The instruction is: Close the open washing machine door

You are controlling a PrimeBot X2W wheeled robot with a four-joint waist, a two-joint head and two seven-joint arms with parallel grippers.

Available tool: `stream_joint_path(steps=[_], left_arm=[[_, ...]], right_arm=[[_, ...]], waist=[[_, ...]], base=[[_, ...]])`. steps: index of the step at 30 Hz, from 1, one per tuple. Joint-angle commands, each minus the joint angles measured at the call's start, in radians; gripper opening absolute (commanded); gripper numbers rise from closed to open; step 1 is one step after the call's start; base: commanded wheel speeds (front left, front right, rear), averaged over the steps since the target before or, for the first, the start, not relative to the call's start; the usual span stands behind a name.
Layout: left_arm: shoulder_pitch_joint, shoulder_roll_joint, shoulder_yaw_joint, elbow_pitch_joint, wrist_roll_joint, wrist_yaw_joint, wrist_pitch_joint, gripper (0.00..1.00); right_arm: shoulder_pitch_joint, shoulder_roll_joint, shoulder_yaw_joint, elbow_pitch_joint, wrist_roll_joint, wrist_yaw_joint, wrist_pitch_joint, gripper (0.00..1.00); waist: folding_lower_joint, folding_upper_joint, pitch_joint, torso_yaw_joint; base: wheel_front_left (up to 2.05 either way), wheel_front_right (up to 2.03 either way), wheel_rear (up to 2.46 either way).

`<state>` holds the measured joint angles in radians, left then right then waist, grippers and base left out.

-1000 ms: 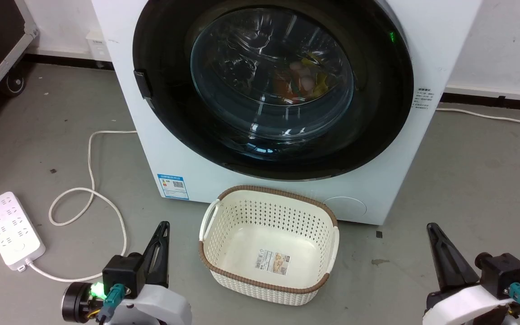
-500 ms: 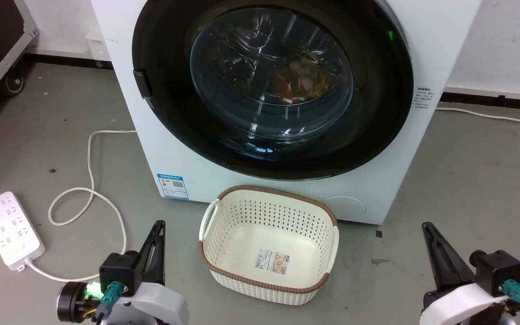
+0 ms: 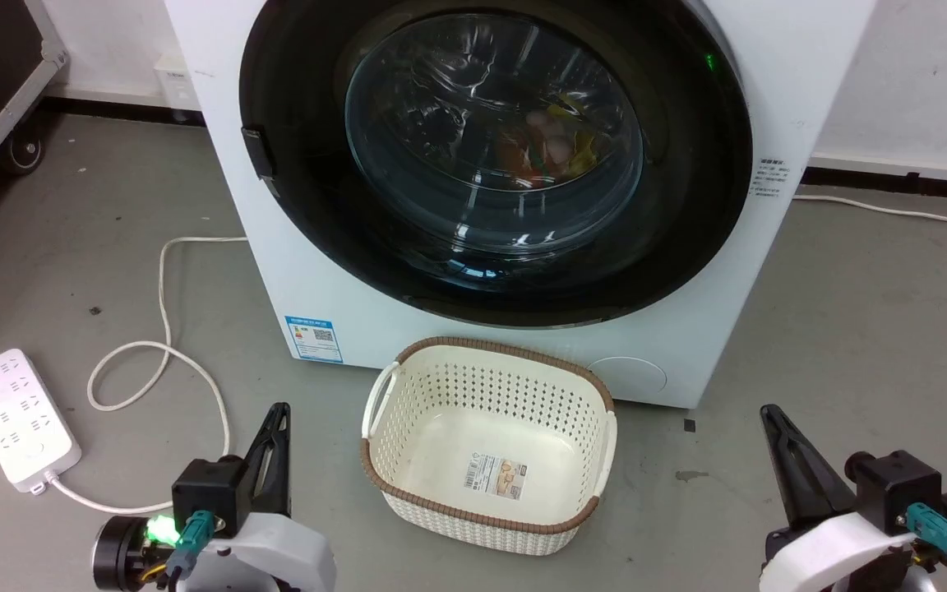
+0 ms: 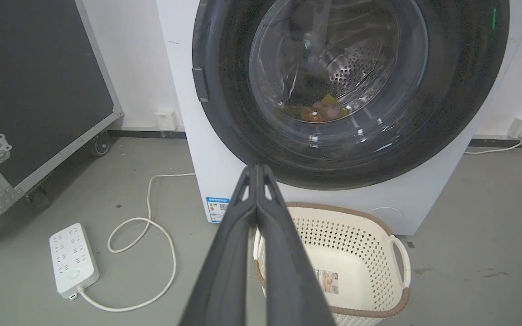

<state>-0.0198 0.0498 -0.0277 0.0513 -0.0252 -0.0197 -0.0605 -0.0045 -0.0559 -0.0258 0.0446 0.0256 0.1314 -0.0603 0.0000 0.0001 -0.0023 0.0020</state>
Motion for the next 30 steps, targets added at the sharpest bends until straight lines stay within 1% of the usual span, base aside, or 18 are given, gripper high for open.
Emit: stream_joint_path(steps=[1, 30], left_arm=[[0.011, 0.000, 0.004, -0.007, 0.010, 0.006, 0.004, 0.00], [0.020, 0.000, 0.028, -0.051, 0.025, 0.020, 0.060, 0.00]], right_arm=[[0.003, 0.004, 0.003, -0.010, -0.006, -0.001, 0.004, 0.00], [0.004, 0.006, 0.026, -0.045, -0.026, -0.001, 0.060, 0.00]], waist=[[0.0000, -0.0001, 0.000, 0.000], [0.0000, -0.0001, 0.002, -0.002]], base=[[0.00, 0.00, 0.00], [0.00, 0.00, 0.00]])
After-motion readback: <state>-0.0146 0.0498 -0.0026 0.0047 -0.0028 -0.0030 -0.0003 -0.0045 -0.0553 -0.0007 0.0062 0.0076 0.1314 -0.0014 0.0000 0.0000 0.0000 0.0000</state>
